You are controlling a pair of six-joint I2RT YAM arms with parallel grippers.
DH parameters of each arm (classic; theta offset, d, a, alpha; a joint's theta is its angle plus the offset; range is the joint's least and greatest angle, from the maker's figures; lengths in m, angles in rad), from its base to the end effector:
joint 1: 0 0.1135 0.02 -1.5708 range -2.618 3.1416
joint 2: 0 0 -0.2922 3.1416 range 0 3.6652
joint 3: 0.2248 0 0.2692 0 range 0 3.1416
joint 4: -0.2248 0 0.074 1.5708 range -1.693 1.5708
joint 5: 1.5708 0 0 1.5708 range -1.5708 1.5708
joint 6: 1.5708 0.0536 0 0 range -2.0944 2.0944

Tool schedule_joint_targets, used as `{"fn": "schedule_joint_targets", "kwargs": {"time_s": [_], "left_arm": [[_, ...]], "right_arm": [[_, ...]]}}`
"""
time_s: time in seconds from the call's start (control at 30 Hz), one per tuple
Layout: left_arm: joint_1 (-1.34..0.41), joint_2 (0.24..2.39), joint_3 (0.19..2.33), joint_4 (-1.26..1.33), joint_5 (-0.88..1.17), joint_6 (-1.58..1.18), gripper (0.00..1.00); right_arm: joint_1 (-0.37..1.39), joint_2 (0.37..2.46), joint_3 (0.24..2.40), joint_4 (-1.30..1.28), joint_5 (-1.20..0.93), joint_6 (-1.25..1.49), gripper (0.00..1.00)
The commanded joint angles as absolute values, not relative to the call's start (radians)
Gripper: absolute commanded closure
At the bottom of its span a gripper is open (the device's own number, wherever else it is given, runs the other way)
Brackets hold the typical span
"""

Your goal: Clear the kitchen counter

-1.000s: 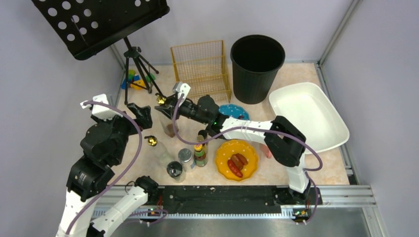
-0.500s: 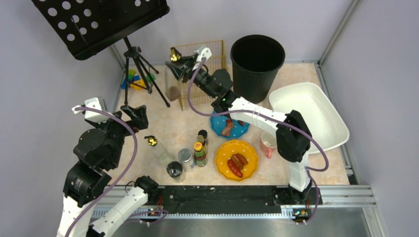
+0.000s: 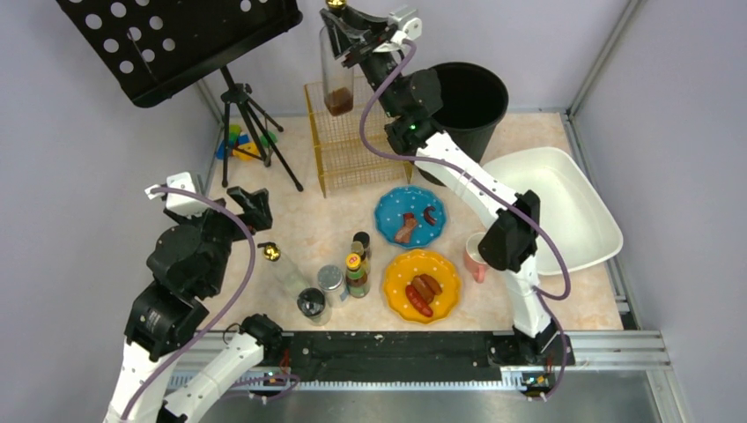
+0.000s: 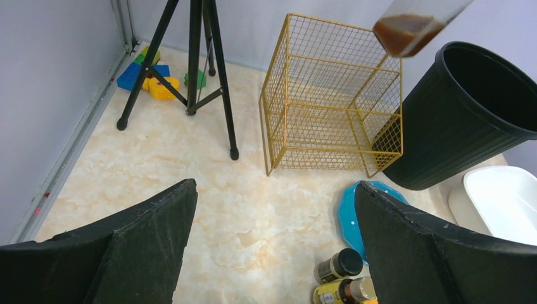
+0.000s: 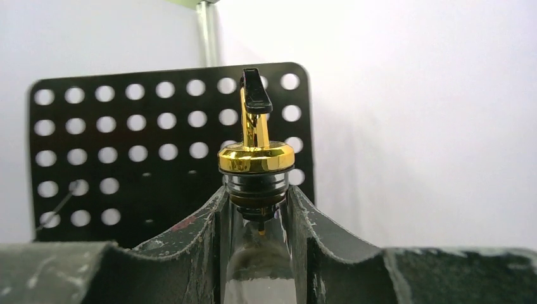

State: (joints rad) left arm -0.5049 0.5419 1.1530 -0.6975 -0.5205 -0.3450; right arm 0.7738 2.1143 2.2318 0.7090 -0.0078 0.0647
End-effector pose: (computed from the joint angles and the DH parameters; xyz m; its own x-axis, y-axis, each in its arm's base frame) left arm 0.0743 -0.0106 0.4535 -0.0663 -0.2986 -0.9521 -0.0387 0.9542 -0.2965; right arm 0.3653 0.3575 0.5478 0.4796 0.5590 -0.6764 -0.7352 0.6768 0.0381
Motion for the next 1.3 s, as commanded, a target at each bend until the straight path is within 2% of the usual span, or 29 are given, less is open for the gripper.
{"fn": "schedule_joint_targets", "kwargs": {"time_s": [0.0, 0.47, 1.27], "left_arm": [[-0.504, 0.554, 1.126, -0.622, -0.505, -0.347, 0.02], [-0.503, 0.582, 1.074, -0.590, -0.477, -0.326, 0.02], [-0.502, 0.611, 1.020, -0.524, -0.433, -0.304, 0.02]], "right_arm": [[0.746, 2.199, 2.366, 0.795, 0.037, 0.025, 1.00], [0.660, 2.411, 2.580, 0.884, 0.035, 0.051, 1.00], [0.536, 2.542, 2.638, 1.047, 0.050, 0.080, 1.00]]}}
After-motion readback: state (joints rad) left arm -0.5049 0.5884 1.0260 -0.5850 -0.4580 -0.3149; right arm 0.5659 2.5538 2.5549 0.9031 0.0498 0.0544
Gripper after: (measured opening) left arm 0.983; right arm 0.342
